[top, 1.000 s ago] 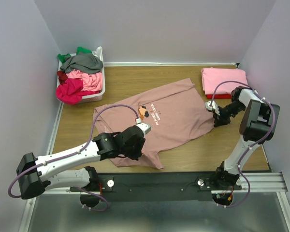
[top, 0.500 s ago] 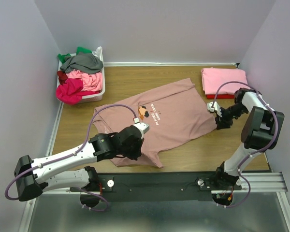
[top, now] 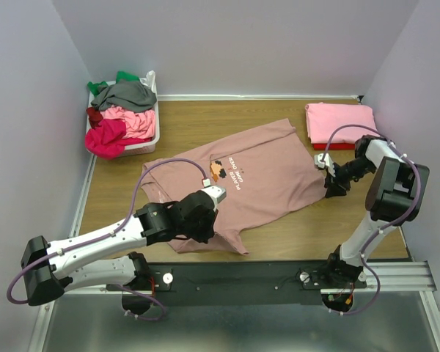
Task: Fold and stack the t-shirts
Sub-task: Fold the tshirt
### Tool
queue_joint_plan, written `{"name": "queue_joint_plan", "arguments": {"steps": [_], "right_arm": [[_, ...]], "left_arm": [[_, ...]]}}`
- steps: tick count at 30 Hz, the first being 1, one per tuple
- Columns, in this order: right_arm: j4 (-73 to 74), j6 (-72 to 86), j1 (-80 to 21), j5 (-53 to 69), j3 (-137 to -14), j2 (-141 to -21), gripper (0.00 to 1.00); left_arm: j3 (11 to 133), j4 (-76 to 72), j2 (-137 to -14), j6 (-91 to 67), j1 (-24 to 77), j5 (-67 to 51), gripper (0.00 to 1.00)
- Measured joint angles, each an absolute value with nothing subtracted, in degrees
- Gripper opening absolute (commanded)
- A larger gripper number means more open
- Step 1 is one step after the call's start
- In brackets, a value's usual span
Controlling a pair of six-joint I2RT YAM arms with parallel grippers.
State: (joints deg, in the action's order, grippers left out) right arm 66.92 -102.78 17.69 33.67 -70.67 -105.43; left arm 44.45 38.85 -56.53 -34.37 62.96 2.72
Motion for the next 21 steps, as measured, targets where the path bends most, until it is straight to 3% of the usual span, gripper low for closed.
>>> {"name": "queue_joint_plan", "arguments": {"steps": [6, 17, 21], "right_arm": [[65.54, -101.54, 17.3, 34.02, -70.87, -107.81, 0.44], [64.55, -99.81, 17.19, 34.15, -70.87, -108.01, 0.0], [64.36, -99.92, 17.21, 34.0, -69.78, -104.77, 0.0]], "left_arm": [[44.45, 38.81, -56.82, -34.37, 62.96, 2.7, 0.0], [44.42, 38.81, -56.84, -34.37, 62.96, 2.7, 0.0], [44.1, 38.76, -56.8, -34.39, 62.96, 2.7, 0.0]]}}
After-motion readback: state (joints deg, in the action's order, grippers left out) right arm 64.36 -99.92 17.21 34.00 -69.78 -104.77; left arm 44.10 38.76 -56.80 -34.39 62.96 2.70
